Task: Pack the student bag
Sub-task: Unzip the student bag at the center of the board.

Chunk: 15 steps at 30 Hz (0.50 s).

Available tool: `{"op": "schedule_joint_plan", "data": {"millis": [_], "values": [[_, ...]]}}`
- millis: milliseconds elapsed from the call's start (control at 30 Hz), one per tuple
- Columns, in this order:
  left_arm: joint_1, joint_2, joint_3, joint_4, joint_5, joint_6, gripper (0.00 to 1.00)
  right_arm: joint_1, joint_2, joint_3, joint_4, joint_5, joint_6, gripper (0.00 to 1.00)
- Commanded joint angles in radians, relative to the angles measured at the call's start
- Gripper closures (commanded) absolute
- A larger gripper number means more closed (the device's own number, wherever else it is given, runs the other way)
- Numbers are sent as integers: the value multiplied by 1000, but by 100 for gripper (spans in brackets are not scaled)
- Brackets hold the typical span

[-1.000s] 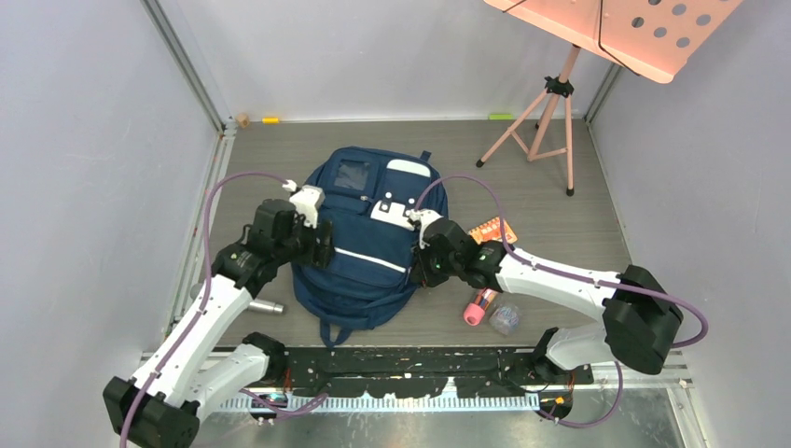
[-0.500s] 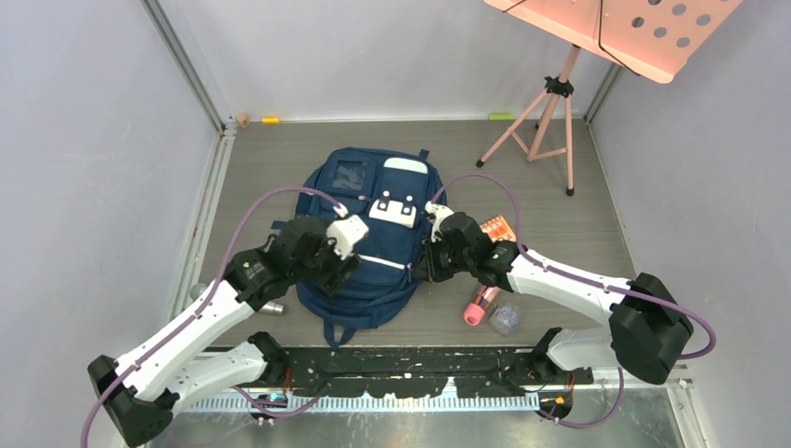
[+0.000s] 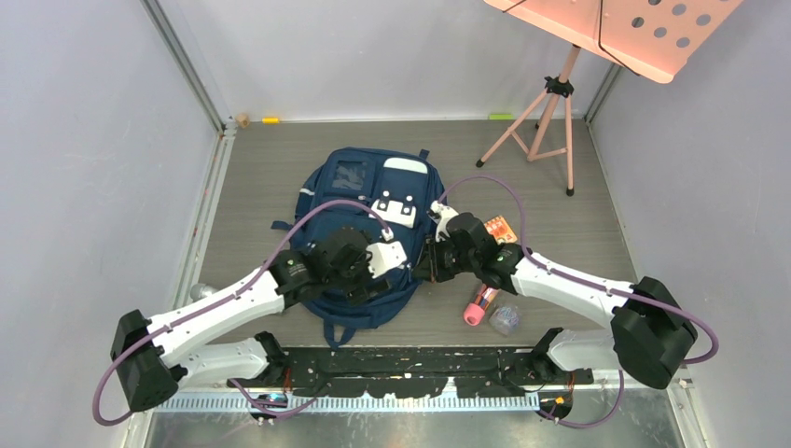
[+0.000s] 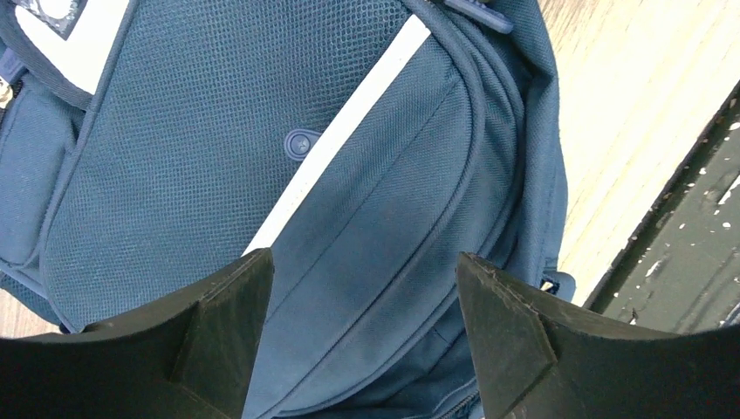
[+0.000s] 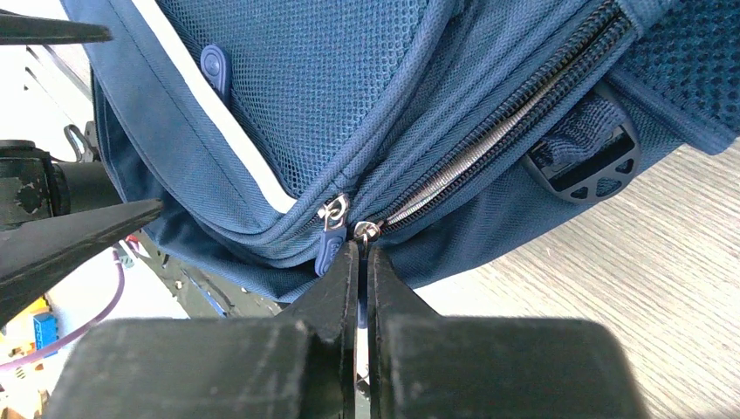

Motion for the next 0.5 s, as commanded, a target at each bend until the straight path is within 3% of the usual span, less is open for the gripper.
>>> {"op": "schedule_joint_plan", "data": {"millis": [0,67,200,433,467], "values": [[-3,29,-24,91,-26,45,21,-14,-44,10,102,-5,23,99],[-3,40,-50,130,-54,47,23,-15,-44,8,105,-10,24,99],[-3,89,-32,130,-110,34,41,-16,-49,0,111,-17,26,99],[-3,154,-32,151,-148,26,43,-19,-69,-12,106,-28,24,99],[-3,163,-27,151,-164,21,48,-19,-71,-13,107,-28,23,99]]}}
